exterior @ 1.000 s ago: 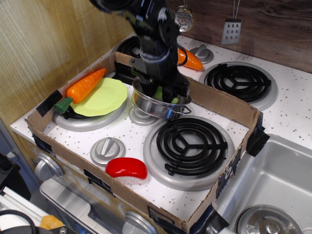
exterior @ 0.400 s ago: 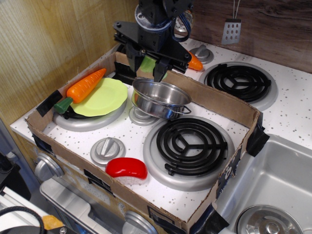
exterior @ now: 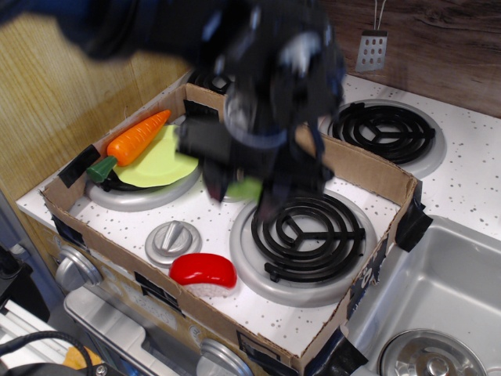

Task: Take broccoli out of pan

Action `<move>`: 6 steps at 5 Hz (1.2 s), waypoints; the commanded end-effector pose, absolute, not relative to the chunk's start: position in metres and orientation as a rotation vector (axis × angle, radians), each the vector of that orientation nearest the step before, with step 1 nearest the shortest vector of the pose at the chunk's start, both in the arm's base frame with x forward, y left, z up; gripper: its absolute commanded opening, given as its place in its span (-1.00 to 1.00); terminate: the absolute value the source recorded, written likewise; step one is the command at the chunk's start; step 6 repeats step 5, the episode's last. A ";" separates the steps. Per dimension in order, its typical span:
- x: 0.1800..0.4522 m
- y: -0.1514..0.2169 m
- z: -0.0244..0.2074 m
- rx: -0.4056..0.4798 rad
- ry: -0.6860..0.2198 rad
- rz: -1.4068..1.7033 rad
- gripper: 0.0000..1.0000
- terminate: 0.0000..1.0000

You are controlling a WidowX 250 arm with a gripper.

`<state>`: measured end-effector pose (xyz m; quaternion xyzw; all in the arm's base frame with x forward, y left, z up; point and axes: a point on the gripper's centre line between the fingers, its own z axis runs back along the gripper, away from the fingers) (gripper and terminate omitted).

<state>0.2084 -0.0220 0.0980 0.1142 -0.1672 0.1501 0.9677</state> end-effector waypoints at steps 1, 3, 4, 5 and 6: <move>0.199 -0.031 0.066 0.091 -0.198 0.400 -1.00 -1.00; 0.201 -0.052 0.039 -0.042 -0.139 0.437 -1.00 -1.00; 0.199 -0.065 0.033 -0.071 -0.165 0.463 -1.00 -1.00; 0.201 -0.070 0.043 -0.034 -0.168 0.473 1.00 1.00; 0.201 -0.070 0.043 -0.034 -0.168 0.473 1.00 1.00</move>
